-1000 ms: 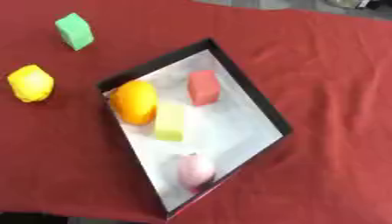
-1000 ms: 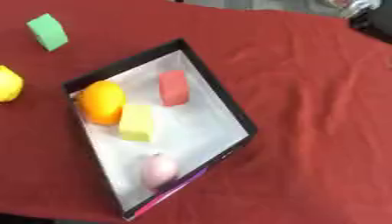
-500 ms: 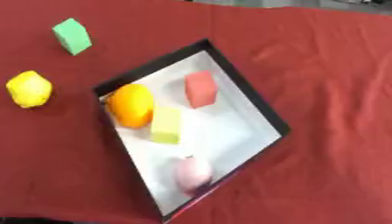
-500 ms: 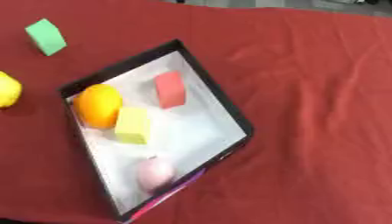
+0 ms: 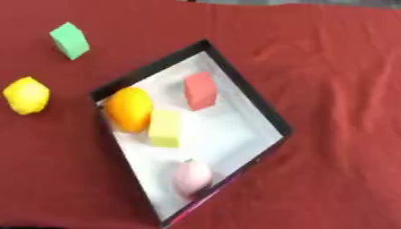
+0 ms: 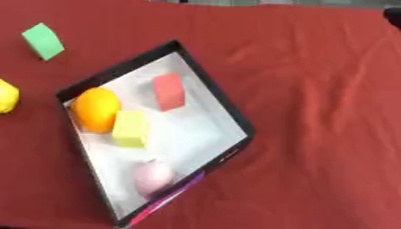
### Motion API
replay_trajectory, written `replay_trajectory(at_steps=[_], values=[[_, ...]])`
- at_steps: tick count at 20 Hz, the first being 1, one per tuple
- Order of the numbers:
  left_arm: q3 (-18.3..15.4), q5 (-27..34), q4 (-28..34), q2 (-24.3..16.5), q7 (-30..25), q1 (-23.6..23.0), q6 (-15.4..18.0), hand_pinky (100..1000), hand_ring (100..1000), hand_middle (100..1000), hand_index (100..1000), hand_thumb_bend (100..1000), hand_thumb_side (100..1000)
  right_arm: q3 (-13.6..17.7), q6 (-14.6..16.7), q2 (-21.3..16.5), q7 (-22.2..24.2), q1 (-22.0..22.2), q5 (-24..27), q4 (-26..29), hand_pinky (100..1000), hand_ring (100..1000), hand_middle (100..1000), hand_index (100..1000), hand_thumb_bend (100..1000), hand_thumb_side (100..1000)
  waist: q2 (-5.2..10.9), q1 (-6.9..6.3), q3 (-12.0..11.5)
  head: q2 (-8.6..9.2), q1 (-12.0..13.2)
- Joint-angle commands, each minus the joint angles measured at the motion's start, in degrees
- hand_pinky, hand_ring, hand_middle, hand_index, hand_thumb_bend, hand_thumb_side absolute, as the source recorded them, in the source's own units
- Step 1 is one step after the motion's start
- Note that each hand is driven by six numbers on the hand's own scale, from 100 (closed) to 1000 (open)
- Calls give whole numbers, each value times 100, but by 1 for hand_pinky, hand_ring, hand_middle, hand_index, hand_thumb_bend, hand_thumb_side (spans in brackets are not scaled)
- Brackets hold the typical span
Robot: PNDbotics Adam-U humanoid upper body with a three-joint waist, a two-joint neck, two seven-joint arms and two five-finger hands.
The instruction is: Pick up objects on the table and place them in the box.
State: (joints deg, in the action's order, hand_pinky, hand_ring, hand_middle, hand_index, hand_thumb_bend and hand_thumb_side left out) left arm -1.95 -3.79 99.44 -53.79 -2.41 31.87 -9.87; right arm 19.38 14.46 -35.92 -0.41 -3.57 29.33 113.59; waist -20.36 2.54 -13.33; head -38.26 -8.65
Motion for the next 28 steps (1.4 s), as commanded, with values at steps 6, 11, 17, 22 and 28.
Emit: replay_trajectory(at_steps=[6,11,17,22,28], values=[[826,-885,-678,-1152,-3452,274,420,876,891,761,823,660,219,10,-199,-212,-35,-71,-75,100,913,742,782,830,100,569,163,-84,48,-41,65],[1089,-1542,-866,-1120,-3921,451,625,890,858,769,839,726,100,-31,-431,-234,-63,-143,-52,100,912,738,779,827,100,571,158,-112,70,-28,145],[1304,-1928,-1022,-966,-3643,569,657,877,848,766,838,721,100,-68,-572,-235,-82,-168,-80,100,911,734,776,825,100,571,153,-119,86,-33,228],[1471,-1799,-1162,-803,-3403,767,588,864,837,757,842,681,100,-93,-648,-221,-62,-188,-110,100,910,732,774,823,100,572,161,-120,88,-21,253],[1675,-1673,-1347,-572,-3193,1089,422,855,831,754,845,652,100,-109,-693,-208,-52,-178,-146,100,910,731,774,823,100,572,174,-125,93,21,307]])
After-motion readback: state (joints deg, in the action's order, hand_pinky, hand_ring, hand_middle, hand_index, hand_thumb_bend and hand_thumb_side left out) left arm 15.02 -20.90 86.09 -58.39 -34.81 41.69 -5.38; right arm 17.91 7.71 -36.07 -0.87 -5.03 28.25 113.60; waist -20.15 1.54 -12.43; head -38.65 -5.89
